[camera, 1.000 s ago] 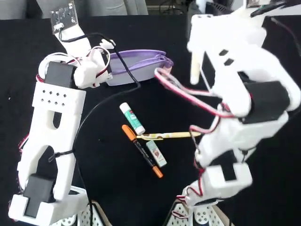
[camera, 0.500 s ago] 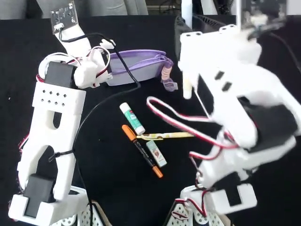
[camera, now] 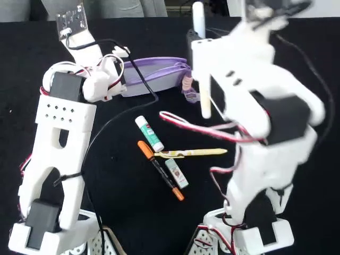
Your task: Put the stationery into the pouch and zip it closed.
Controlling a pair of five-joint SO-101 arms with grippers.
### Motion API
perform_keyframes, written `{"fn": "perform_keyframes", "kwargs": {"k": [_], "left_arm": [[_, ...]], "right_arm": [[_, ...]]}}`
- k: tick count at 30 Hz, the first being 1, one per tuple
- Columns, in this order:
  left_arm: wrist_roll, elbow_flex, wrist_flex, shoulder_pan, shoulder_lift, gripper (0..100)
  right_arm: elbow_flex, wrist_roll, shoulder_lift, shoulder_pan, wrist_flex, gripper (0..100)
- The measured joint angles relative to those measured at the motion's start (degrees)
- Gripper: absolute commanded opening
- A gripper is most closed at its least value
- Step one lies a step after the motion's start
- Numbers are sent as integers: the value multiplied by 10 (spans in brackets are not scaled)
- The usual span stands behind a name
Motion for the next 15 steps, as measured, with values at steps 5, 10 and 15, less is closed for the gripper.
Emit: {"fn": "perform_keyframes", "kwargs": {"k": [5,10,15], "left_arm": [[0,27,-11,0,-23,29],[0,69,-46,0,-45,29],[0,75,-49,0,-48,29]], "right_arm": [[137,0,-17,0,-101,11],[300,0,-110,-1,-232,11],[477,0,-220,-1,-381,11]]}}
